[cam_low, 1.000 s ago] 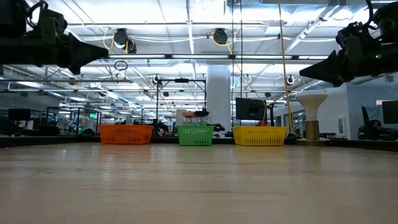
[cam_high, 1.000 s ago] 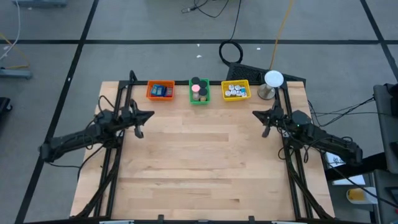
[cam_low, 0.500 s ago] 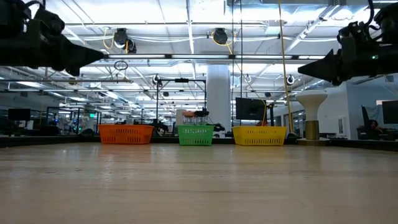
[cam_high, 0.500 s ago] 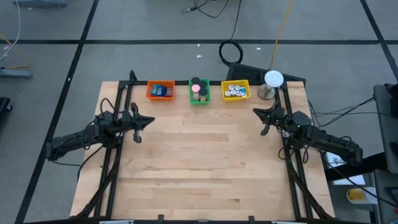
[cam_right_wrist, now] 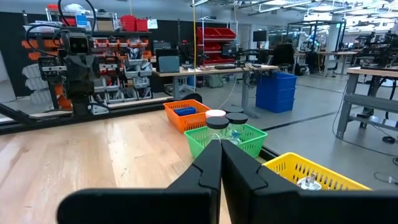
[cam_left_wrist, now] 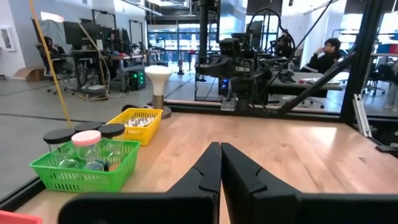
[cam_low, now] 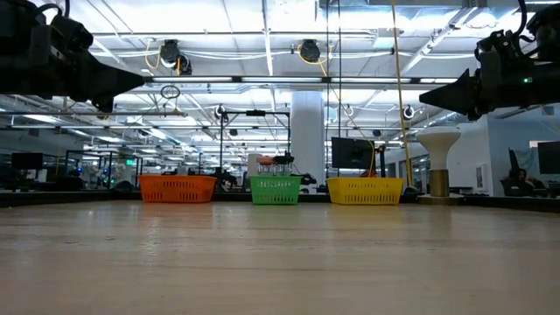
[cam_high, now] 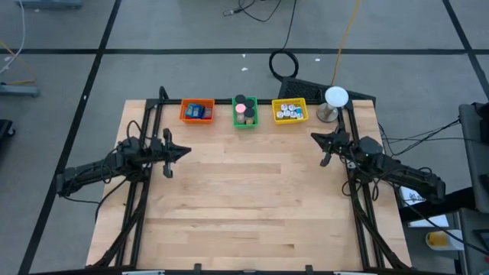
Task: Pick & Place Office items
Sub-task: Return to Home Position
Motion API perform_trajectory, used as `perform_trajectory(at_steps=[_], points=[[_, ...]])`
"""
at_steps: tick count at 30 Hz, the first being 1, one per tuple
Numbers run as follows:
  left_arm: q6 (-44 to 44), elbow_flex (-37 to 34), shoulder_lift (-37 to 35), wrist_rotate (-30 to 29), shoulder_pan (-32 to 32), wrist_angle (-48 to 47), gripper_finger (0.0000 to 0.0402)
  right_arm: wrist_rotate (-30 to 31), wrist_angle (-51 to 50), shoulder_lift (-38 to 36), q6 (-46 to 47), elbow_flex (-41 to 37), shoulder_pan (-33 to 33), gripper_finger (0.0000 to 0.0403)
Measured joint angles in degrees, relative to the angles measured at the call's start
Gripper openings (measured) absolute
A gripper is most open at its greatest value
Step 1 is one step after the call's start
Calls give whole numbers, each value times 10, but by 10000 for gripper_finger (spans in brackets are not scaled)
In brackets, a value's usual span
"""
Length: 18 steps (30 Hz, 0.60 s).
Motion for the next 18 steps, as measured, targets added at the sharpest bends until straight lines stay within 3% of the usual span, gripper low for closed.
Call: perform_trajectory(at_steps=[7,18], points=[[0,0,0,0,0,0,30,0,0,0,0,0,0,0],[0,0,0,0,0,0,31,0,0,0,0,0,0,0]])
